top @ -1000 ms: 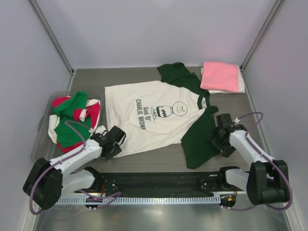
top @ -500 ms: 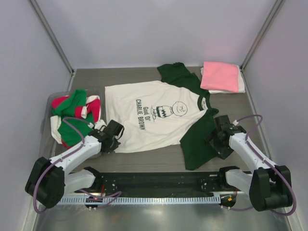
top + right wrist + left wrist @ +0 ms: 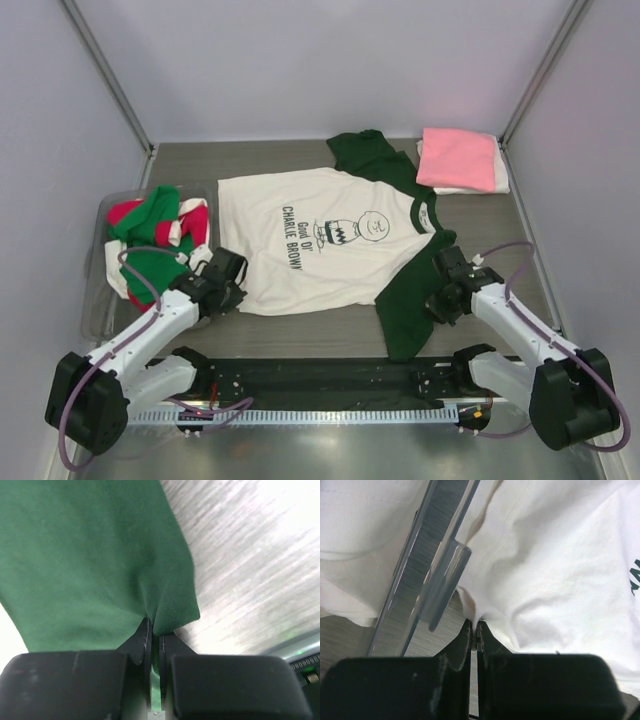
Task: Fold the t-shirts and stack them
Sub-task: Fold the tshirt
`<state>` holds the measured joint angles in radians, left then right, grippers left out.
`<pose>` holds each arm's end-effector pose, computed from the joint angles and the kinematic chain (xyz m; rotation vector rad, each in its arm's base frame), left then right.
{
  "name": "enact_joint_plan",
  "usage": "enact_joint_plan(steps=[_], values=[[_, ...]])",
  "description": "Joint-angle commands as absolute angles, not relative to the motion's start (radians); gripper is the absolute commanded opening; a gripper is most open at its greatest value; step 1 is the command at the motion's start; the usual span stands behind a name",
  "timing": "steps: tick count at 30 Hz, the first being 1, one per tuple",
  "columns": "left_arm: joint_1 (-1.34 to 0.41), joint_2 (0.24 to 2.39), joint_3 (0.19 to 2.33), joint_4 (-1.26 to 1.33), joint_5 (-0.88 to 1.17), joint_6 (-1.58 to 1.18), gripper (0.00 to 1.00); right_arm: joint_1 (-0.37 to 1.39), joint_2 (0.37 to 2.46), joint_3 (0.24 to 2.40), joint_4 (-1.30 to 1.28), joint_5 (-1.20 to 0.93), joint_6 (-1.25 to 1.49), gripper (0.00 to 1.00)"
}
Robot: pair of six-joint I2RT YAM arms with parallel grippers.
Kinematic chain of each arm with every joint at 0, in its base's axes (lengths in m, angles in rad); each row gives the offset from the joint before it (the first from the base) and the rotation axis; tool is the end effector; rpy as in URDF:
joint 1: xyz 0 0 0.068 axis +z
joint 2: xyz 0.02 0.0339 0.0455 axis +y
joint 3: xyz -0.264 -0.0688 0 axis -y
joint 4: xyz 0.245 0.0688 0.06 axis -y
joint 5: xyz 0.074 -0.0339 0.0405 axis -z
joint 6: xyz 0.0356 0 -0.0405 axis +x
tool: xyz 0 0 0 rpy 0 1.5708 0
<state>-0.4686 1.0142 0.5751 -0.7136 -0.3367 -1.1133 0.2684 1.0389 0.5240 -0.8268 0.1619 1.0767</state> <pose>0.1583 -0.0670 0.1895 -0.9167 2.4474 -0.0818 0.1497 0.0352 0.1663 1.1501 2.6211 0.0235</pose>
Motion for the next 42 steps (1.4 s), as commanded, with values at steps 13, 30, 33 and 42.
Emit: enact_joint_plan(steps=[13,30,33,42], values=[[-0.462,0.756,0.687,-0.977,-0.262,-1.135,0.0,0.302,0.718,0.73,-1.153,0.069,1.072,0.01],[-0.446,0.951,0.862,-0.976,-0.333,-1.072,0.0,0.304,1.03,1.041,-0.977,0.179,0.867,0.01],[-0.388,1.041,0.899,-0.942,-0.301,-1.032,0.0,0.302,1.187,1.219,-0.953,0.213,0.799,0.01],[-0.196,1.279,1.012,-0.868,-0.233,-0.908,0.0,0.273,1.587,1.558,-0.939,0.235,0.671,0.01]])
